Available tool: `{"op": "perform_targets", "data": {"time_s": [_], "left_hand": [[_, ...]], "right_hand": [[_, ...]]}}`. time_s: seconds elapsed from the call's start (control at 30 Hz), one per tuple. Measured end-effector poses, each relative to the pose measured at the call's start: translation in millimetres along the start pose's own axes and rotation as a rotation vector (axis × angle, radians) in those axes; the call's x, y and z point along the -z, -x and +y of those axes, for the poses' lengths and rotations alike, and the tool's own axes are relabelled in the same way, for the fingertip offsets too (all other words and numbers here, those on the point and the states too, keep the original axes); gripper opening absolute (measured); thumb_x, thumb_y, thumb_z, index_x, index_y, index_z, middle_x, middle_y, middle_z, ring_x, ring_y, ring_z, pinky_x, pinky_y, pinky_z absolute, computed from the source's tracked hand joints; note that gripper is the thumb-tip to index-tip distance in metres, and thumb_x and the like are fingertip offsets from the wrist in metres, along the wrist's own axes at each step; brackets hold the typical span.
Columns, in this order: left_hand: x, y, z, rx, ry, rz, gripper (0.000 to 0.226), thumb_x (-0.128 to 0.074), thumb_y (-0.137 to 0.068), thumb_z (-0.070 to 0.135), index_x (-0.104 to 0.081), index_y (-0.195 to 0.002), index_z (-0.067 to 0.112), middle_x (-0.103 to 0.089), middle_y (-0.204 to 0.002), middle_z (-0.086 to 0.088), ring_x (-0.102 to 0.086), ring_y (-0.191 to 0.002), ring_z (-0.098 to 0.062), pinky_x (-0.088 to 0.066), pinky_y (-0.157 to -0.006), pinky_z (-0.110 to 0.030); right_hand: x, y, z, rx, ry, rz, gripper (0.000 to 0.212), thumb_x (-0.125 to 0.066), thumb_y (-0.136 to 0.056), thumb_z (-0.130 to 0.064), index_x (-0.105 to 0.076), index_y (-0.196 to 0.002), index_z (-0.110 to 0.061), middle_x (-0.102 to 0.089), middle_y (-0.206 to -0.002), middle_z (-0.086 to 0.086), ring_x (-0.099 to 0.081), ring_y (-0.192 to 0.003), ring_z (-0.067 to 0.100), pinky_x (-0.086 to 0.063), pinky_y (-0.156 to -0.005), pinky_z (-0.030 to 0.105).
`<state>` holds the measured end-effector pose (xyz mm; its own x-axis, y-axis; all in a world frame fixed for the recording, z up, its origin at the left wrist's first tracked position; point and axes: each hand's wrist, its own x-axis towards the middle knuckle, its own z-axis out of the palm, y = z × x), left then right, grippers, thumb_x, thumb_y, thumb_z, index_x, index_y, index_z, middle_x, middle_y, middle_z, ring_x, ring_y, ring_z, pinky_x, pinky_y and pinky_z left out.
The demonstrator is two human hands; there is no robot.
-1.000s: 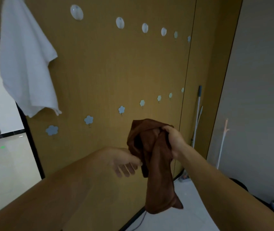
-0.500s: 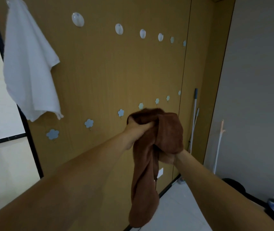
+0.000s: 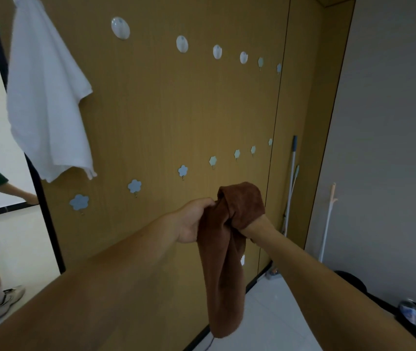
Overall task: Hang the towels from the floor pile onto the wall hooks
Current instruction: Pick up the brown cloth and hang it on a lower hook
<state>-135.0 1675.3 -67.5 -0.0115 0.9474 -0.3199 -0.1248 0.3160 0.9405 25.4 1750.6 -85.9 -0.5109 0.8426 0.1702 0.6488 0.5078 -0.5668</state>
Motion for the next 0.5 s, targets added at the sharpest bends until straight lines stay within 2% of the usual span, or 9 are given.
{"op": "perform_targets", "data": {"time_s": [0.03, 0.1, 0.17, 0.2, 0.27, 0.3, 0.37, 0.43, 0.5], "left_hand": [[1, 1, -3, -0.003, -0.004, -0.006, 0.028, -0.057, -0.08, 0.035, -0.074, -0.079, 0.013, -0.07, -0.087, -0.009, -0.068, -0.077, -0.022, -0.055, -0.074, -0.033], [1, 1, -6, -0.013, 0.003, 0.015, 0.027, -0.057, -0.081, 0.031, -0.075, -0.07, 0.014, -0.071, -0.081, -0.008, -0.07, -0.071, -0.021, -0.055, -0.065, -0.031], [2, 2, -7, -0.037, 0.054, 0.078, 0.025, -0.06, -0.082, 0.029, -0.075, -0.07, 0.013, -0.072, -0.082, -0.01, -0.07, -0.072, -0.022, -0.056, -0.064, -0.032], [4, 3, -7, -0.05, 0.097, 0.111, 0.024, -0.061, -0.081, 0.029, -0.074, -0.071, 0.012, -0.072, -0.084, -0.011, -0.07, -0.074, -0.024, -0.056, -0.066, -0.033], [12, 5, -7, -0.067, 0.187, 0.155, 0.026, -0.059, -0.083, 0.03, -0.07, -0.068, 0.012, -0.07, -0.081, -0.01, -0.067, -0.073, -0.024, -0.055, -0.067, -0.033], [17, 7, -7, -0.072, 0.221, 0.157, 0.028, -0.057, -0.084, 0.031, -0.069, -0.067, 0.013, -0.069, -0.079, -0.009, -0.066, -0.071, -0.023, -0.054, -0.067, -0.033], [27, 14, -7, -0.077, 0.284, 0.132, 0.025, -0.055, -0.086, 0.03, -0.067, -0.073, 0.013, -0.066, -0.078, -0.007, -0.064, -0.072, -0.021, -0.052, -0.069, -0.032], [34, 19, -7, -0.111, 0.36, 0.122, 0.022, -0.054, -0.087, 0.03, -0.067, -0.085, 0.012, -0.065, -0.082, -0.006, -0.064, -0.077, -0.021, -0.051, -0.075, -0.033], [40, 21, -6, -0.19, 0.446, 0.121, 0.025, -0.053, -0.09, 0.033, -0.064, -0.093, 0.011, -0.066, -0.087, -0.008, -0.064, -0.081, -0.022, -0.048, -0.08, -0.036]], "right_hand": [[3, 0, -1, 0.014, 0.027, -0.035, 0.045, -0.056, -0.094, -0.037, -0.052, -0.131, -0.011, -0.054, -0.133, 0.009, -0.053, -0.118, 0.021, -0.044, -0.101, 0.033], [8, 3, -5, 0.042, 0.057, -0.121, 0.038, -0.052, -0.098, -0.032, -0.052, -0.127, -0.008, -0.053, -0.13, 0.012, -0.052, -0.118, 0.024, -0.045, -0.098, 0.031], [9, 8, -6, 0.017, 0.002, -0.148, 0.019, -0.045, -0.102, -0.026, -0.056, -0.111, -0.013, -0.059, -0.109, 0.009, -0.058, -0.094, 0.023, -0.05, -0.076, 0.027], [11, 10, -5, -0.066, -0.146, -0.124, 0.018, -0.042, -0.103, -0.026, -0.056, -0.102, -0.016, -0.059, -0.094, 0.006, -0.058, -0.078, 0.019, -0.049, -0.062, 0.025], [16, 11, -2, -0.268, -0.654, -0.074, 0.025, -0.046, -0.101, -0.029, -0.062, -0.097, -0.01, -0.065, -0.082, 0.006, -0.062, -0.065, 0.019, -0.048, -0.053, 0.026], [20, 9, 2, -0.329, -0.891, -0.058, 0.029, -0.052, -0.098, -0.031, -0.066, -0.095, -0.007, -0.071, -0.083, 0.009, -0.068, -0.067, 0.022, -0.052, -0.055, 0.028], [25, 8, 13, -0.383, -1.237, -0.093, 0.034, -0.056, -0.096, -0.036, -0.069, -0.102, -0.005, -0.075, -0.094, 0.012, -0.073, -0.081, 0.026, -0.056, -0.07, 0.034], [30, 9, 21, -0.373, -1.456, -0.176, 0.042, -0.047, -0.1, -0.038, -0.065, -0.117, -0.004, -0.072, -0.108, 0.016, -0.071, -0.094, 0.028, -0.054, -0.083, 0.039], [31, 8, 27, -0.367, -1.58, -0.187, 0.051, -0.039, -0.102, -0.041, -0.059, -0.123, 0.0, -0.068, -0.114, 0.021, -0.069, -0.1, 0.032, -0.053, -0.084, 0.042]]}}
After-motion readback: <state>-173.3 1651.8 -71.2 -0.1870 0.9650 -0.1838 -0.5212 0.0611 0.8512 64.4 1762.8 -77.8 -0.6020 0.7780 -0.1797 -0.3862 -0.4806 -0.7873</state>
